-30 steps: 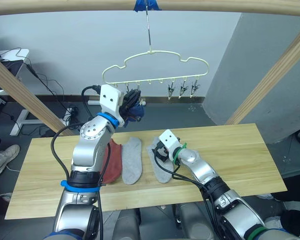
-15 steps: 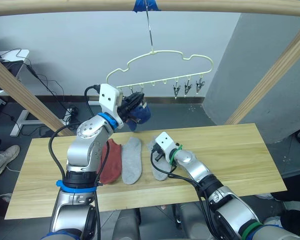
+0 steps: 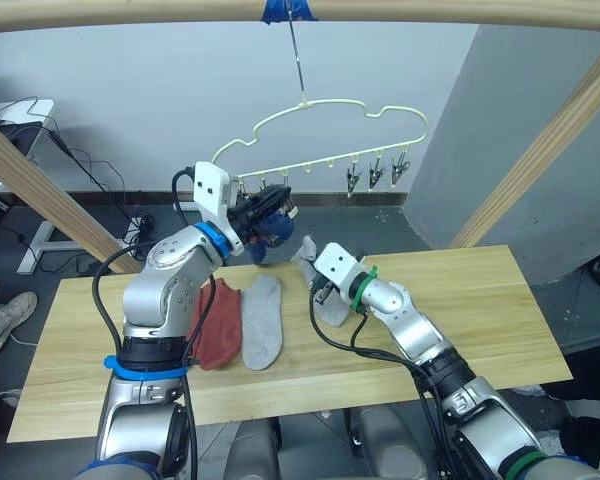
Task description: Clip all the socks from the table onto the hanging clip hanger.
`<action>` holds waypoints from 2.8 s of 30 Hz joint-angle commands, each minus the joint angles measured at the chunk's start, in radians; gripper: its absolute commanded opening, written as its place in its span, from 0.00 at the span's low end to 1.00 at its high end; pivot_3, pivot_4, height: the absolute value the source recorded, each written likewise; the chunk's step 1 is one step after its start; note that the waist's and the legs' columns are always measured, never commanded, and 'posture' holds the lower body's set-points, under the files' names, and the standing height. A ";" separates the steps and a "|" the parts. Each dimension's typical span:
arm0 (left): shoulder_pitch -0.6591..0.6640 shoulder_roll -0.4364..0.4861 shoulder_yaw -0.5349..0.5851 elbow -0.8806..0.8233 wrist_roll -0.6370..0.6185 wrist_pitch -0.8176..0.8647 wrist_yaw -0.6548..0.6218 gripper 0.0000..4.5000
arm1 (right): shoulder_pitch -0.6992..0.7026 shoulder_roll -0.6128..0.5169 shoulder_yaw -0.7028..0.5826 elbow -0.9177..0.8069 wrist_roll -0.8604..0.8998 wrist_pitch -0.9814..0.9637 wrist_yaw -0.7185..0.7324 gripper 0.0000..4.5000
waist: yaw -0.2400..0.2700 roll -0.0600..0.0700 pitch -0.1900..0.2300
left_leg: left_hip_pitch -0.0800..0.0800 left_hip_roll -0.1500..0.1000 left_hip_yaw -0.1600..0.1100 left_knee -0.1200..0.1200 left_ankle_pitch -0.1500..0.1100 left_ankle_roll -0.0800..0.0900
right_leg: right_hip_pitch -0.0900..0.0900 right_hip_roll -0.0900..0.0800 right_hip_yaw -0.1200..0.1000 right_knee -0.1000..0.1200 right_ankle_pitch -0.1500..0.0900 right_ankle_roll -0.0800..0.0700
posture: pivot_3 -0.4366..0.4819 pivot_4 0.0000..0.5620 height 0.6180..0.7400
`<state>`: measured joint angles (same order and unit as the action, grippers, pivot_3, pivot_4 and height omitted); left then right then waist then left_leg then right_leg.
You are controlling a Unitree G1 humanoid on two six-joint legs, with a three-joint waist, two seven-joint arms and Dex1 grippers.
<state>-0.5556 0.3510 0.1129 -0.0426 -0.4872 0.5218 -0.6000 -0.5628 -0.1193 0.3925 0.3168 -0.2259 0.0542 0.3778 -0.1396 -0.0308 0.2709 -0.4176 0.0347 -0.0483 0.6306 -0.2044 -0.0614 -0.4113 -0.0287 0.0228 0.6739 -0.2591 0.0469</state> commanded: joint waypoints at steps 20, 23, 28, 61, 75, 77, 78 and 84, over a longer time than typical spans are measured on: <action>0.004 0.000 -0.002 -0.045 -0.006 -0.012 0.010 0.00 | -0.081 0.015 0.005 -0.046 -0.066 -0.109 -0.006 0.00 | 0.000 0.000 0.000 | 0.000 0.000 -0.001 0.000 0.000 0.000 | 0.000 0.000 -0.001 0.000 0.001 -0.001 | 0.24 0.43 1.00; 0.006 -0.001 -0.005 -0.046 -0.008 -0.009 0.010 0.00 | -0.083 0.016 0.000 -0.046 -0.067 -0.112 -0.016 0.00 | 0.000 0.000 0.000 | 0.000 0.000 -0.001 0.000 0.000 0.000 | 0.000 0.000 -0.001 0.000 0.001 -0.002 | 0.24 0.43 1.00; 0.015 -0.001 -0.005 -0.055 -0.014 0.003 0.014 0.00 | -0.095 0.026 -0.013 -0.045 -0.059 -0.114 -0.032 0.00 | 0.000 0.000 0.000 | 0.000 0.000 -0.001 0.000 0.000 0.000 | 0.000 0.000 -0.001 0.000 0.001 -0.002 | 0.24 0.43 1.00; 0.080 0.022 0.018 -0.111 -0.039 0.060 0.023 0.89 | -0.111 0.092 -0.040 -0.033 0.024 -0.086 0.027 0.12 | 0.001 0.000 0.000 | 0.000 0.000 -0.001 0.000 0.000 0.000 | 0.000 0.000 -0.001 0.000 0.002 -0.004 | 0.25 0.42 1.00; 0.172 0.148 -0.012 -0.175 0.002 -0.001 -0.094 0.89 | 0.068 -0.060 -0.018 -0.316 0.032 0.150 0.196 0.72 | 0.001 0.000 0.000 | 0.000 0.000 -0.001 -0.001 0.000 0.000 | 0.000 0.000 -0.001 0.001 0.002 -0.003 | 0.27 0.40 1.00; 0.198 0.189 -0.035 -0.184 0.035 -0.046 -0.136 0.89 | 0.110 -0.094 -0.031 -0.400 0.037 0.202 0.214 0.72 | 0.002 0.000 0.000 | 0.000 0.000 -0.001 -0.001 0.000 0.000 | 0.000 0.000 -0.001 0.001 0.000 0.000 | 0.27 0.39 1.00; 0.213 0.210 -0.051 -0.189 0.058 -0.079 -0.160 0.89 | 0.133 -0.108 -0.041 -0.446 0.043 0.229 0.220 0.72 | 0.002 0.000 0.000 | 0.000 0.000 -0.001 -0.001 0.000 0.000 | 0.000 0.000 -0.001 0.001 0.000 0.000 | 0.27 0.39 1.00; 0.263 0.251 -0.059 -0.204 0.065 -0.170 -0.243 0.89 | 0.219 -0.042 -0.181 -0.709 0.113 0.409 0.111 0.72 | 0.004 0.000 0.000 | 0.000 0.000 -0.001 -0.001 0.000 0.000 | -0.001 -0.001 -0.001 0.001 0.000 -0.001 | 0.27 0.37 1.00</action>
<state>-0.2949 0.5874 0.0470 -0.1991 -0.4127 0.3788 -0.8168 -0.3329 -0.1787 0.2475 -0.3037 -0.1516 0.4242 0.5146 -0.1357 -0.0308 0.2708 -0.4175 0.0348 -0.0490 0.6298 -0.2042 -0.0617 -0.4124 -0.0294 0.0221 0.6749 -0.2592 0.0463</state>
